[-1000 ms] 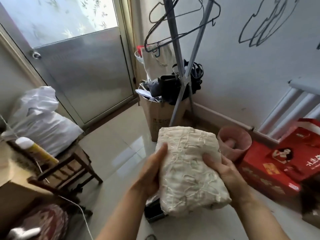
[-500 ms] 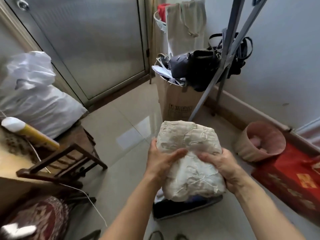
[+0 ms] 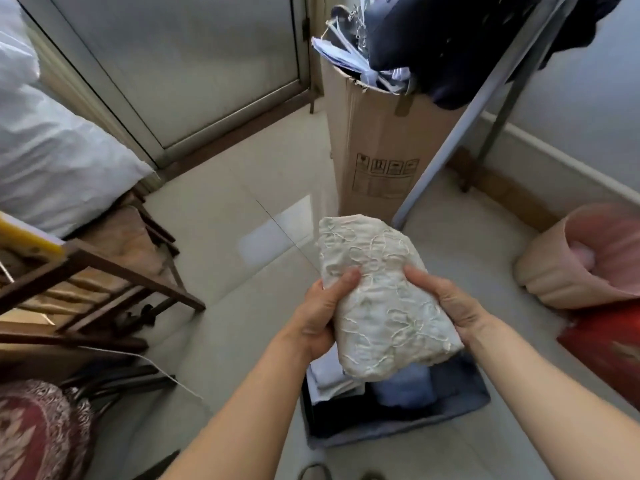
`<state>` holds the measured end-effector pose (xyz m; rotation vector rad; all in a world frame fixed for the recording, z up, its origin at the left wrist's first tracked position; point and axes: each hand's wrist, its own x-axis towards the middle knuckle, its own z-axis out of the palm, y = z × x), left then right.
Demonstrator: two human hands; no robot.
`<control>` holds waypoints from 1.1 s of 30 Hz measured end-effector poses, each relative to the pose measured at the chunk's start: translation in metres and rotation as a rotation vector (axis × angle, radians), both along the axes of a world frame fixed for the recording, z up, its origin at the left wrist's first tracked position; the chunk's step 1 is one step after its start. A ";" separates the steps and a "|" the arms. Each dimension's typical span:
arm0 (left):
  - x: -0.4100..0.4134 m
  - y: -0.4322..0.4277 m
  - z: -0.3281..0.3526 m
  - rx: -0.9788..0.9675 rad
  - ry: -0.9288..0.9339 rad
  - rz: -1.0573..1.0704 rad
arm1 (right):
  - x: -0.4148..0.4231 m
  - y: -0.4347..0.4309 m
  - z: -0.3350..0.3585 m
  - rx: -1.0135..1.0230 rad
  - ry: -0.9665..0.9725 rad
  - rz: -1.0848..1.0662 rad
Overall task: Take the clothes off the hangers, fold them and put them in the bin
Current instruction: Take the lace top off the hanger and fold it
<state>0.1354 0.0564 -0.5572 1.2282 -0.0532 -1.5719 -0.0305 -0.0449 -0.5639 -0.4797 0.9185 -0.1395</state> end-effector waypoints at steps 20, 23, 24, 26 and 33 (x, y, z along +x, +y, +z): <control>-0.123 -0.004 -0.314 0.344 -0.453 -0.006 | -0.098 -0.008 -0.297 -0.361 0.582 0.008; -0.127 -0.010 -0.343 0.338 -0.470 -0.174 | -0.095 -0.021 -0.327 -0.403 0.625 0.056; -0.128 -0.011 -0.354 0.352 -0.522 -0.269 | -0.094 -0.024 -0.340 -0.416 0.646 0.084; -0.130 -0.018 -0.365 0.395 -0.669 -0.440 | -0.089 -0.027 -0.359 -0.477 0.699 0.146; -0.134 -0.043 -0.390 0.513 -0.778 -0.665 | -0.086 -0.032 -0.399 -0.703 1.122 0.358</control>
